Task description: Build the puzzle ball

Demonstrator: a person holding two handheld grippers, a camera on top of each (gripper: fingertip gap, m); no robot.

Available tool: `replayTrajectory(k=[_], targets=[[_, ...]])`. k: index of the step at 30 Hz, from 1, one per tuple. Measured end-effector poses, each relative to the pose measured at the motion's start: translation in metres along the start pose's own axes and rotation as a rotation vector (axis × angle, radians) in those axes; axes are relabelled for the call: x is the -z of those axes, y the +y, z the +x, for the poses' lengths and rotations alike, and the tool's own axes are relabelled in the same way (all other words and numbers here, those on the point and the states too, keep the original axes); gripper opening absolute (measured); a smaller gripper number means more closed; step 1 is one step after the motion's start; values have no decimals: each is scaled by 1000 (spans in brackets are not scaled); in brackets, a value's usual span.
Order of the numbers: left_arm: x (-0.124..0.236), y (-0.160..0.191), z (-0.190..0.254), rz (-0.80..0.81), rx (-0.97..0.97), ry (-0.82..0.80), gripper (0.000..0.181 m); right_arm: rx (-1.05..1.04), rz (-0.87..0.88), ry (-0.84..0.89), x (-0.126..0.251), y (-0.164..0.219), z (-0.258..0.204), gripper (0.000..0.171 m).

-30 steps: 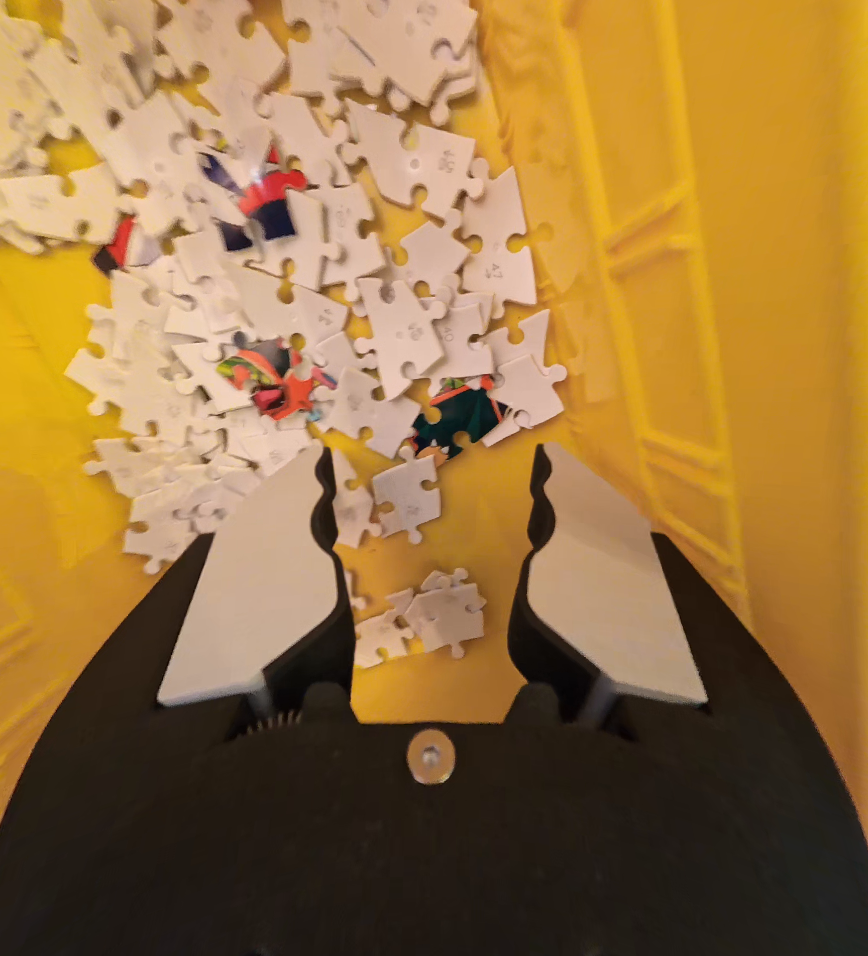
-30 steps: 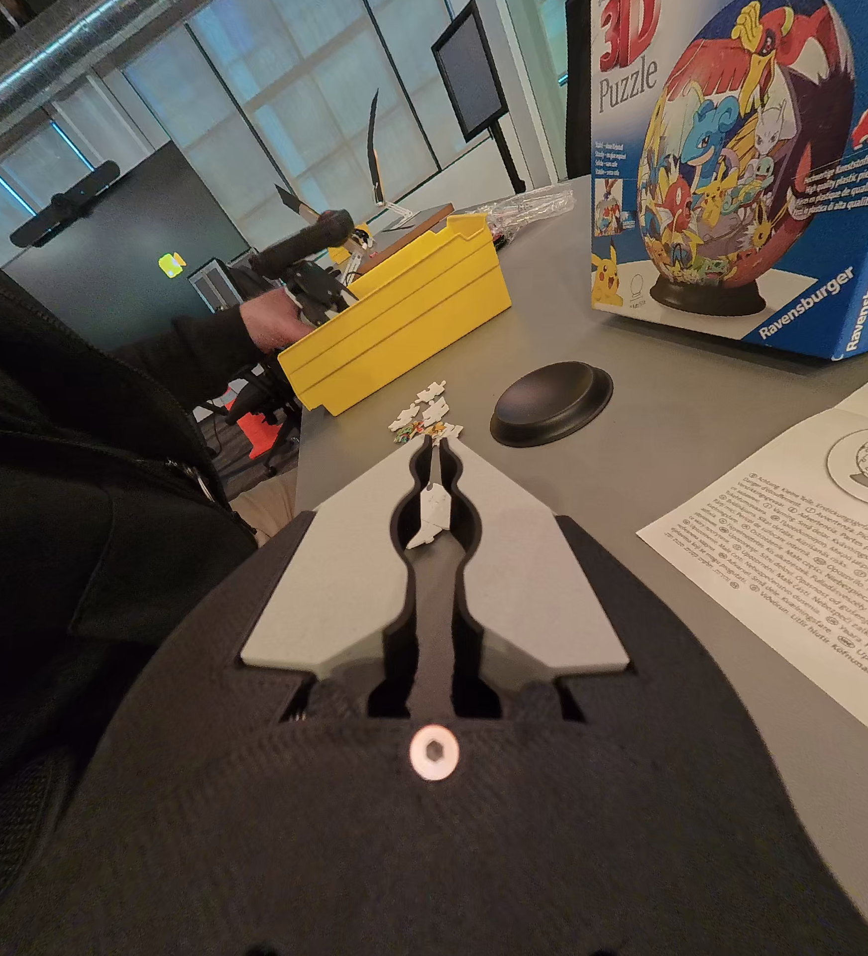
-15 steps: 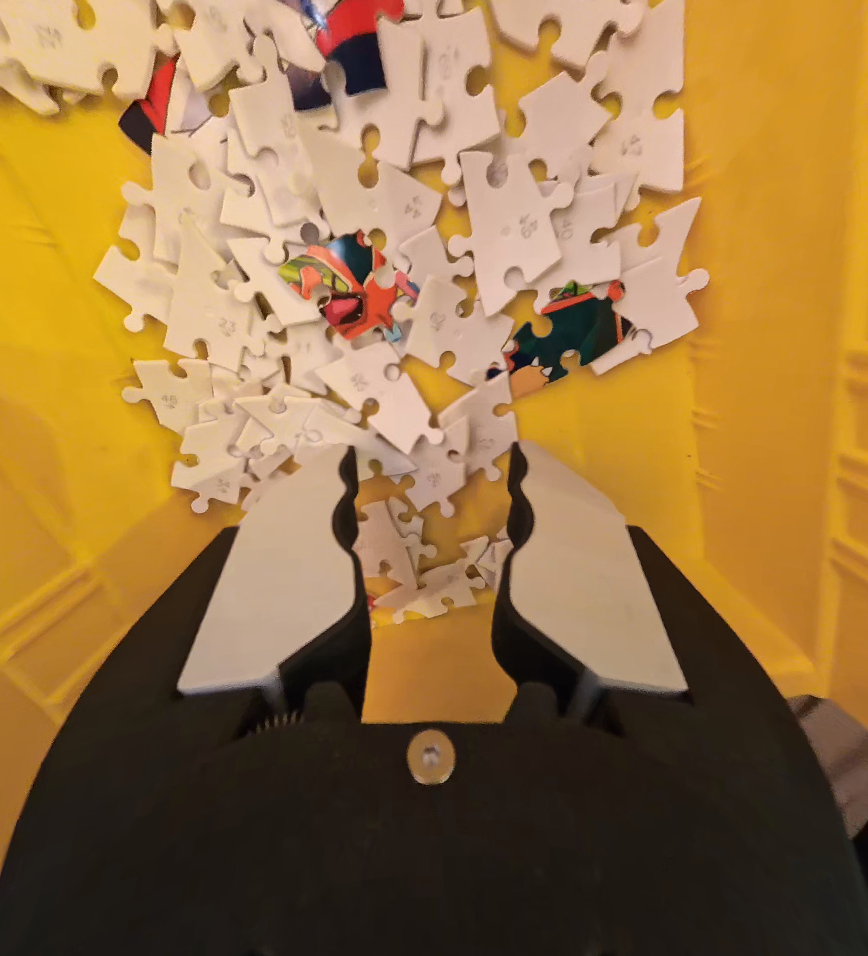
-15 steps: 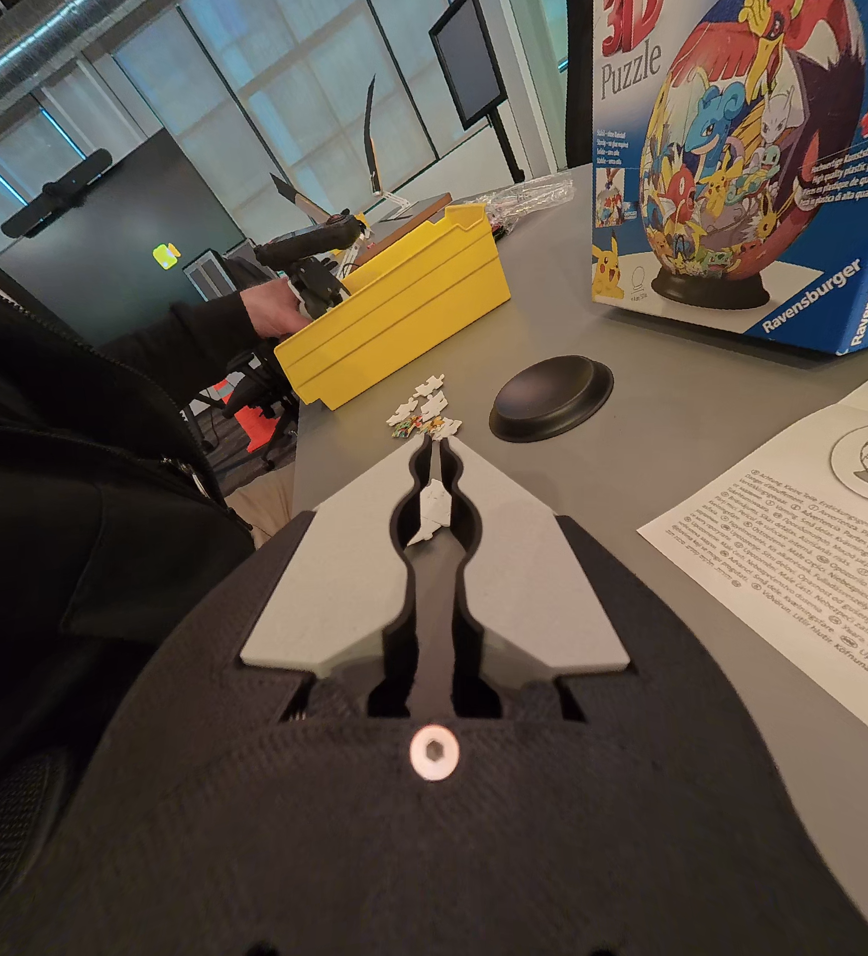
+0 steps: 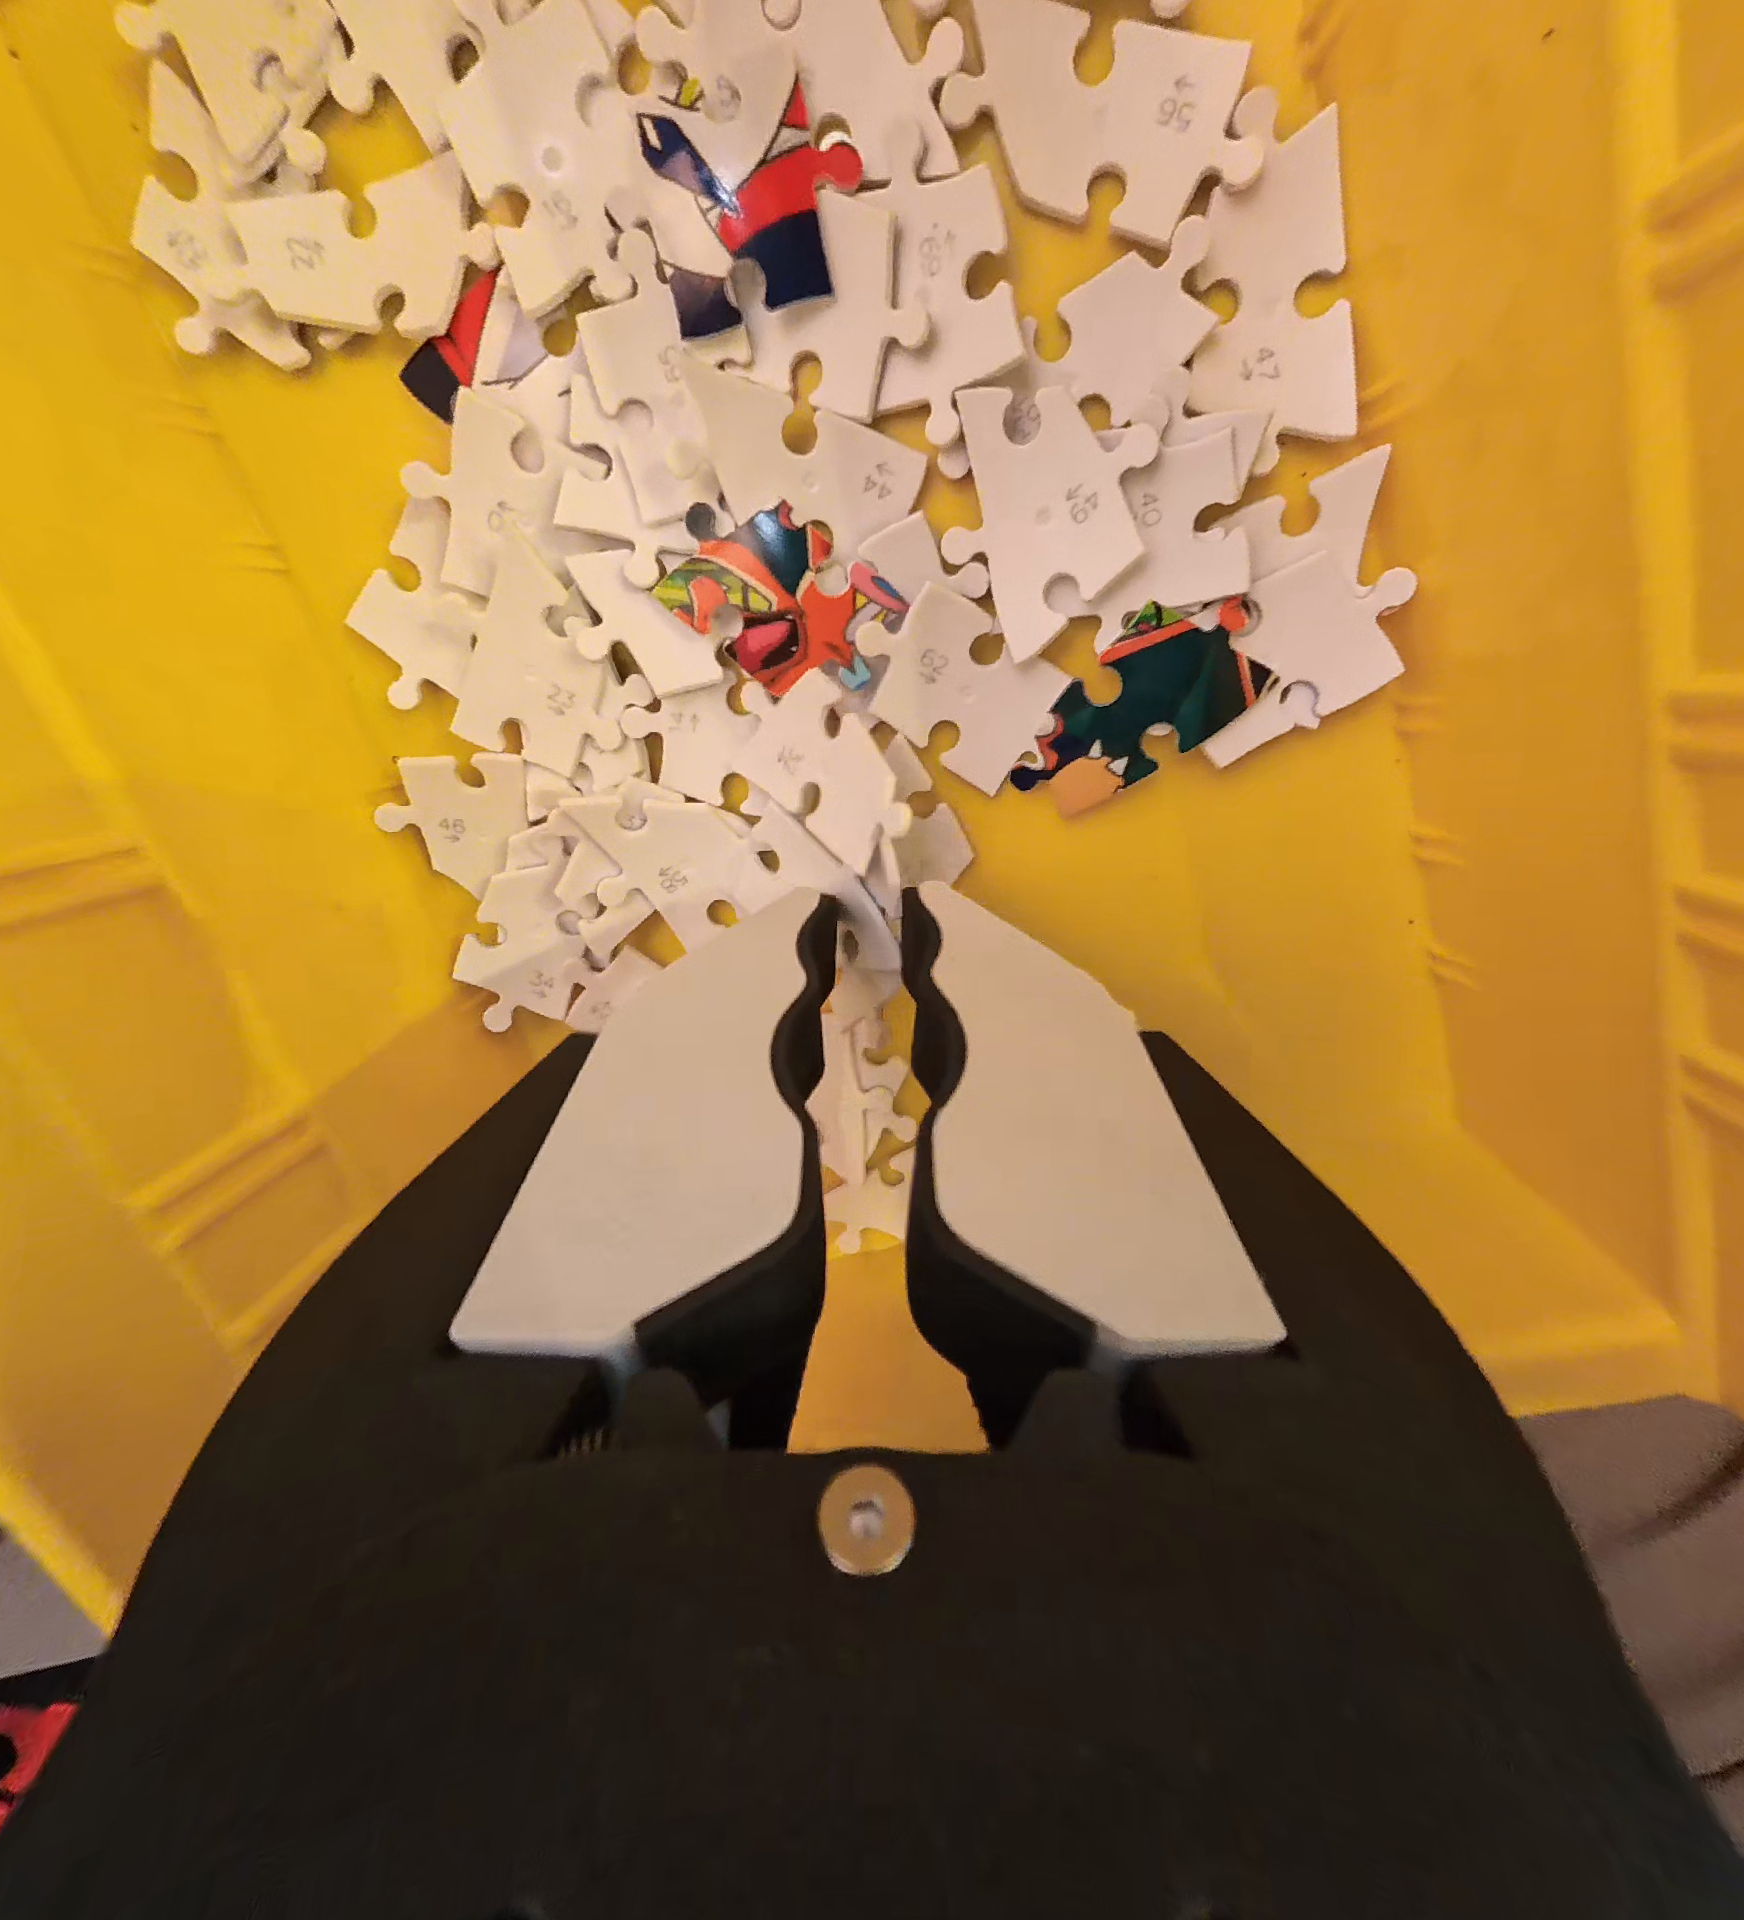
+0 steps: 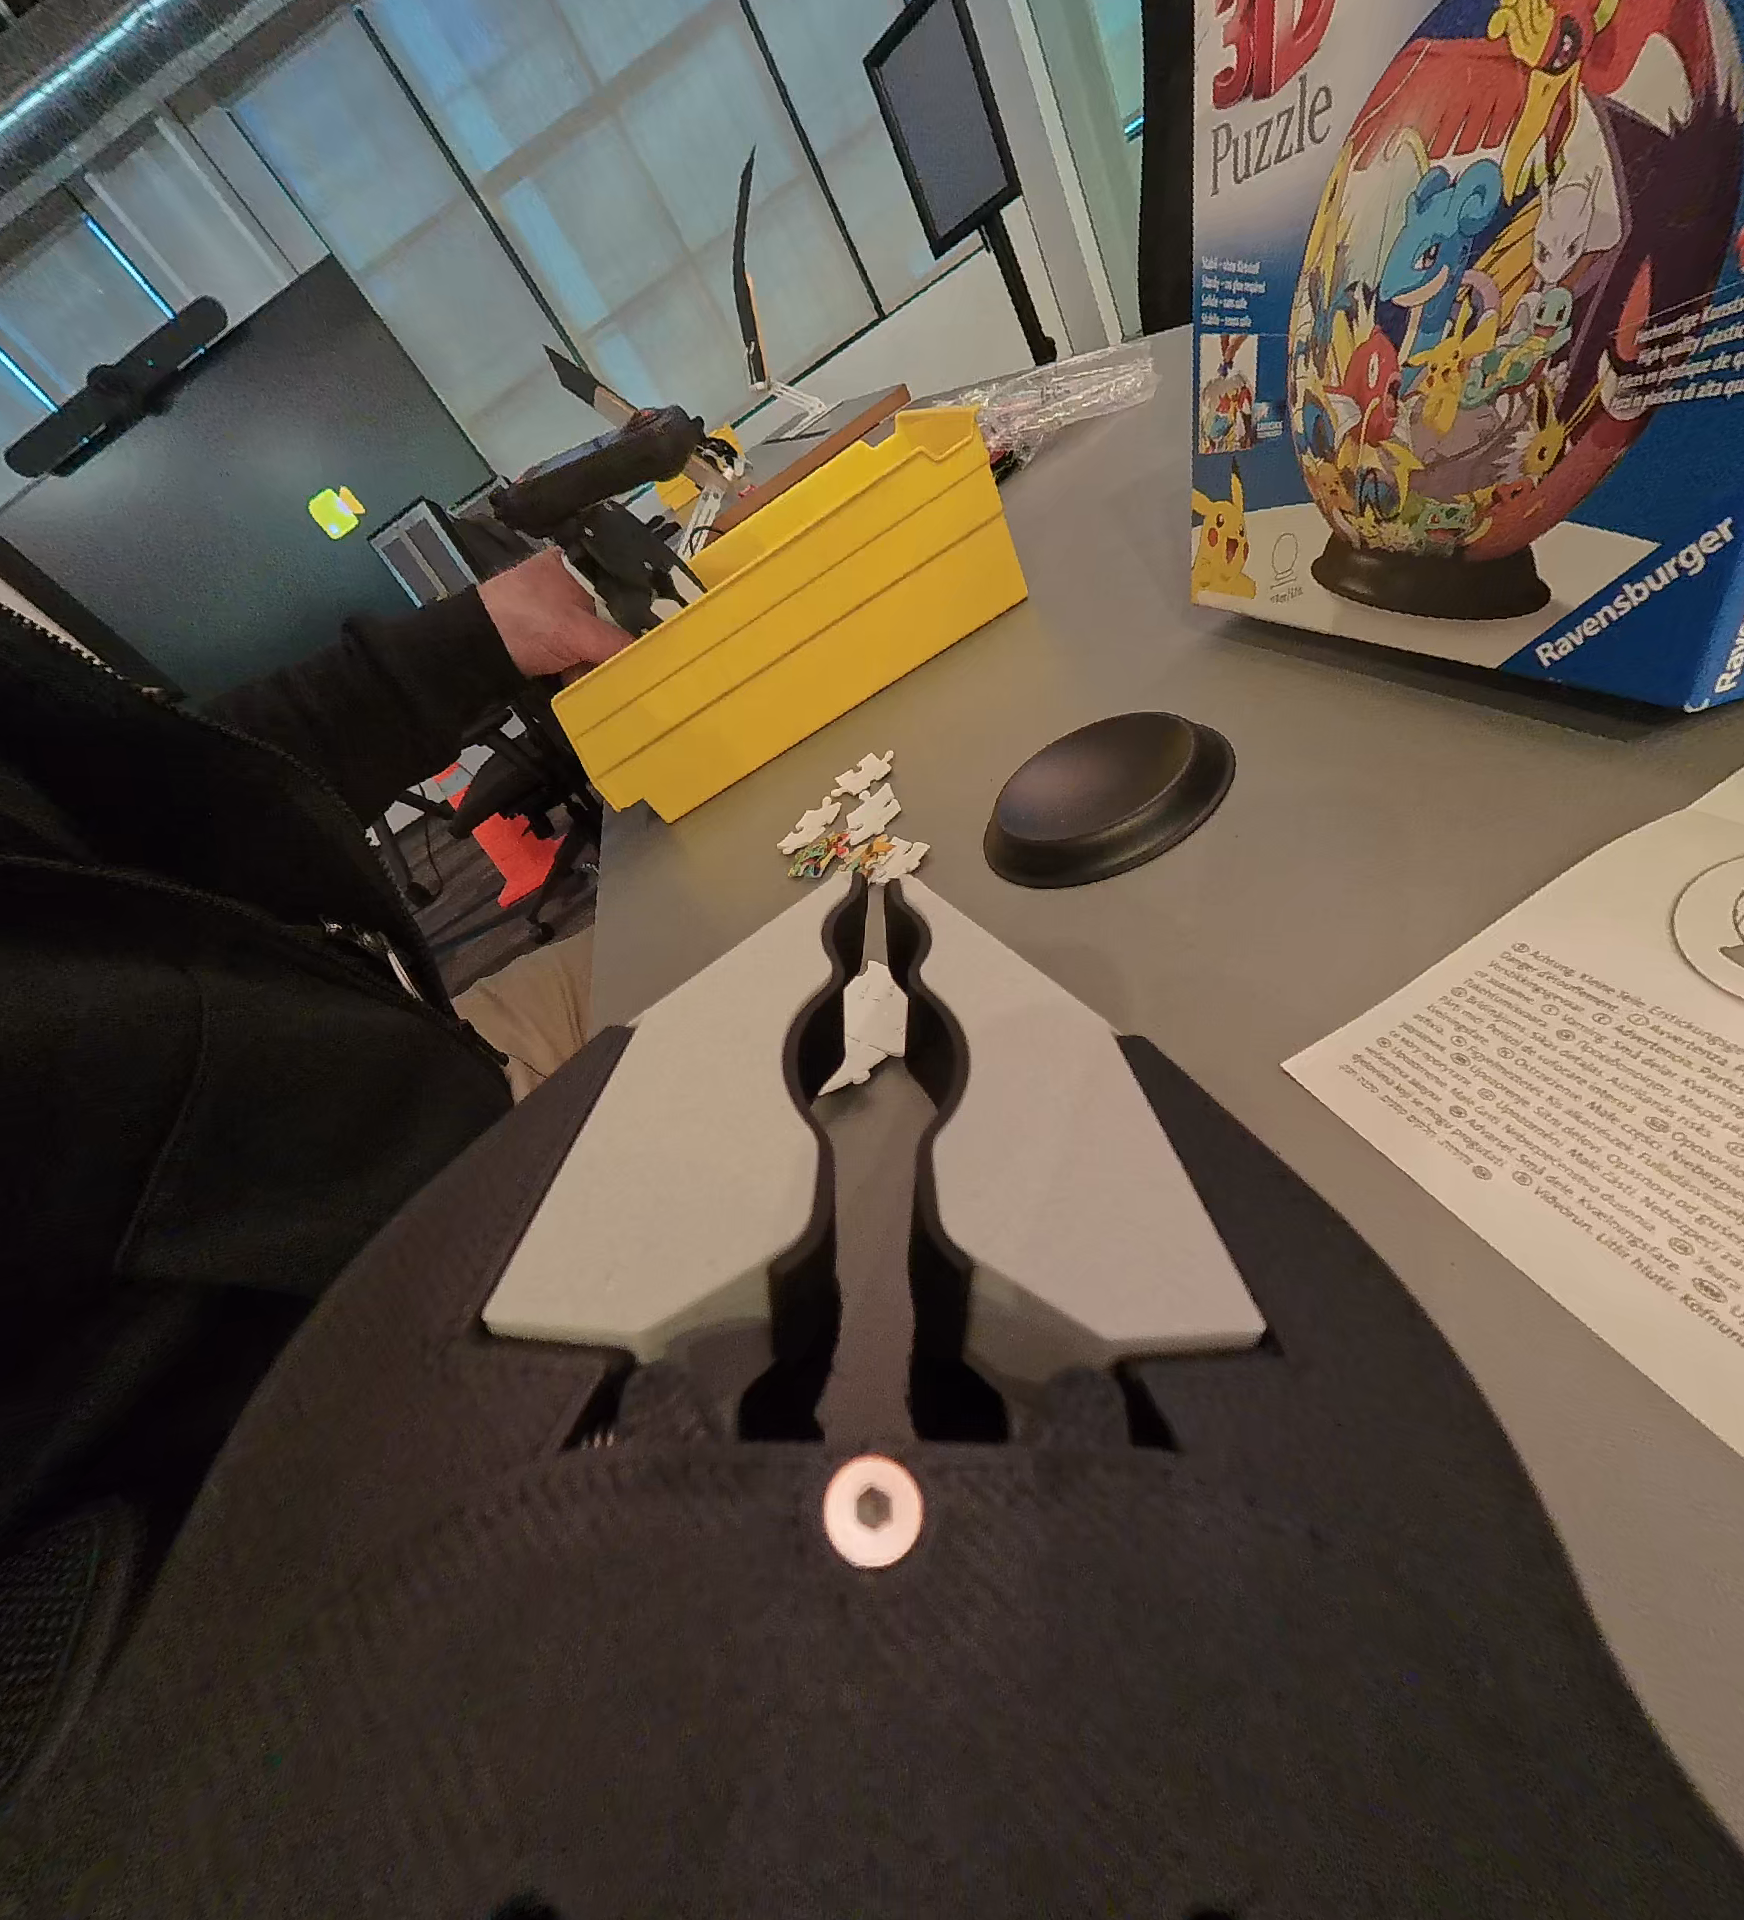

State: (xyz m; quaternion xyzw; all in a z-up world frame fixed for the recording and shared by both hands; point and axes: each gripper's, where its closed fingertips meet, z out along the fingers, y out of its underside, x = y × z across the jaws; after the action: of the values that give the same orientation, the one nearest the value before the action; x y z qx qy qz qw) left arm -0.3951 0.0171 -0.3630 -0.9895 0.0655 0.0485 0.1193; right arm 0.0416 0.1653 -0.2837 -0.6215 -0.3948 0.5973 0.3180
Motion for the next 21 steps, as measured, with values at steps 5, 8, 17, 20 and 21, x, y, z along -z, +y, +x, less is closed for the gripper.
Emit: replayTrajectory(k=[5,8,17,20,21], targets=[[8,-3,-5,39,4,-14,5,-2,2,0,0,0,0,2],[9,-3,-3,46,1,1,5,-1,0,1,0,0,0,2],[19,-11,2,139,15,58,5,-3,-1,1,0,0,0,2],[26,-9,5,173,55,137,5,-2,-1,0,0,0,0,2],[28,-10,6,194,67,162,5,-2,-2,0,0,0,0,2]])
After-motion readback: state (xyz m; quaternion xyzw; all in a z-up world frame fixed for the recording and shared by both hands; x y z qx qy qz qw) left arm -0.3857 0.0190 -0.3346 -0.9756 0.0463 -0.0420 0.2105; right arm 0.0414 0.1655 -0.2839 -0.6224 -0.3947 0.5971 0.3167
